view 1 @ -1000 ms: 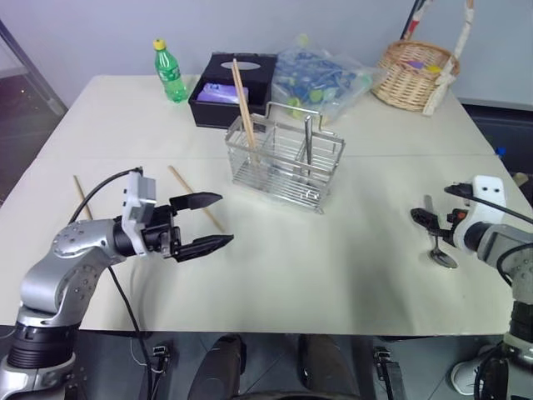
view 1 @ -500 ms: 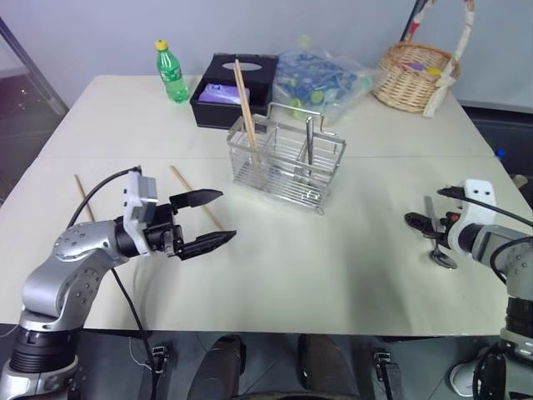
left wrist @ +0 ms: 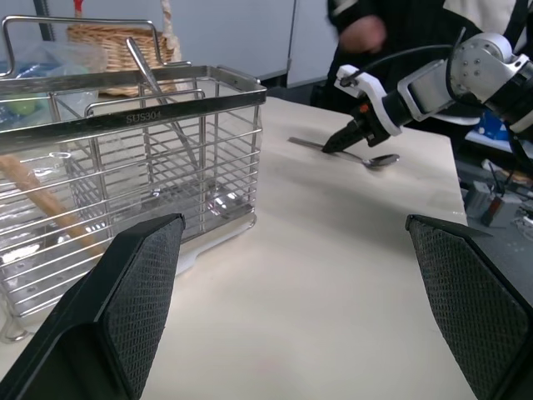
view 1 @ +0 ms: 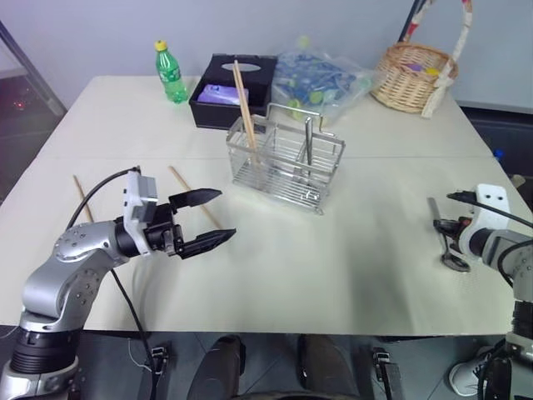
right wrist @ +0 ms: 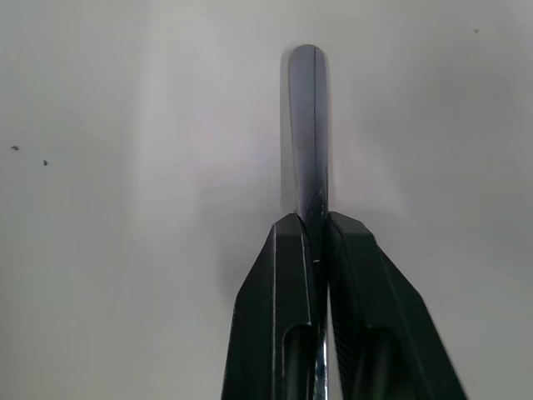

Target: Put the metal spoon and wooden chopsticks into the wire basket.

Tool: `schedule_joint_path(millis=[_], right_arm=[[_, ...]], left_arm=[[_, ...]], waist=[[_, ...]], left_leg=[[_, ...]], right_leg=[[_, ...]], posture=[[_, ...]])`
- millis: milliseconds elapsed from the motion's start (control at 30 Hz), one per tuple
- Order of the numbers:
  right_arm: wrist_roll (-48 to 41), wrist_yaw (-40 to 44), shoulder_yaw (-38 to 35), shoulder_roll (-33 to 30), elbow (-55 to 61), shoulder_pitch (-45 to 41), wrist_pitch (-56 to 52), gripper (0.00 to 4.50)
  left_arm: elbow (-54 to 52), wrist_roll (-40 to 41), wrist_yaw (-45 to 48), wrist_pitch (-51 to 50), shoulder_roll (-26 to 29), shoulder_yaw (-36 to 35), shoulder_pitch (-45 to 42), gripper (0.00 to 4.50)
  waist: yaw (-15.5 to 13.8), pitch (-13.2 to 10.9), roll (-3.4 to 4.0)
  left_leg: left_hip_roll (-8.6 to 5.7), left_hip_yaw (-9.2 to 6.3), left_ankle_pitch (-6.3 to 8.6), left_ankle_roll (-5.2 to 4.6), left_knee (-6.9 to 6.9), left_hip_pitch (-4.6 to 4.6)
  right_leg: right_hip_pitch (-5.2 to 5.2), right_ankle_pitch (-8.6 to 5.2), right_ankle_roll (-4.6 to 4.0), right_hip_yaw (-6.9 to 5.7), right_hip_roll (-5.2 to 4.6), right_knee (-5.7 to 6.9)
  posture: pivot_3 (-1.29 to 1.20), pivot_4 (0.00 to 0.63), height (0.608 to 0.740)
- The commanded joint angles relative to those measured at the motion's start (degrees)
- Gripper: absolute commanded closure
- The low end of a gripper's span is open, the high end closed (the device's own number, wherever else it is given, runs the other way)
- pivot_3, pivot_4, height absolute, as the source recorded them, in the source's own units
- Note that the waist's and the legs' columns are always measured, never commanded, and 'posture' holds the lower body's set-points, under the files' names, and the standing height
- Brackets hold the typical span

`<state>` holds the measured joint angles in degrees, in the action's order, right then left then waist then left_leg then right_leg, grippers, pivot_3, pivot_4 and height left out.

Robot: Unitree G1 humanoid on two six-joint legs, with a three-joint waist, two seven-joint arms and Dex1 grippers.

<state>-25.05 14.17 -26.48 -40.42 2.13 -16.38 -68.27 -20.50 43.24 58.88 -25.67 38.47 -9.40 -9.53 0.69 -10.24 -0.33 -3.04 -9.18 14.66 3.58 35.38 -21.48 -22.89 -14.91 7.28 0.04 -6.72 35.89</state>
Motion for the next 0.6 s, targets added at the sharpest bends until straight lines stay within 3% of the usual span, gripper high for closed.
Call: schedule_joint_path(millis=[33, 300, 600], right_arm=[[0.0, 0.1, 0.4, 0.9, 0.4, 0.4, -2.1, 4.49], [1.2, -1.2, 1.0, 2.4, 1.5, -0.7, -0.8, 4.49], [6.7, -4.0, 4.1, 5.0, 4.9, -9.1, 18.9, 4.49]], left_arm=[[-1.4, 0.6, 0.3, 0.8, 0.4, -1.4, -0.5, 0.0], [-0.9, 0.2, 0.8, 0.9, 0.6, -1.4, -0.2, 0.0], [2.2, -1.6, 2.4, 3.1, 0.7, -1.4, -1.1, 0.0]], waist=[[0.0, 0.0, 0.0], [0.2, 0.0, -0.01], [0.4, -0.2, 0.22]], left_leg=[[0.0, 0.0, 0.0, 0.0, 0.0, 0.0], [0.0, 0.0, 0.0, 0.0, 0.0, 0.0], [0.01, 0.11, 0.0, 0.0, 0.0, -0.05]], right_leg=[[0.0, 0.0, 0.0, 0.0, 0.0, 0.0], [0.0, 0.0, 0.0, 0.0, 0.0, 0.0], [-0.21, 0.02, 0.01, 0.08, 0.0, 0.12]], posture=[[0.0, 0.15, 0.74], [0.0, 0.15, 0.74], [0.0, 0.15, 0.74]])
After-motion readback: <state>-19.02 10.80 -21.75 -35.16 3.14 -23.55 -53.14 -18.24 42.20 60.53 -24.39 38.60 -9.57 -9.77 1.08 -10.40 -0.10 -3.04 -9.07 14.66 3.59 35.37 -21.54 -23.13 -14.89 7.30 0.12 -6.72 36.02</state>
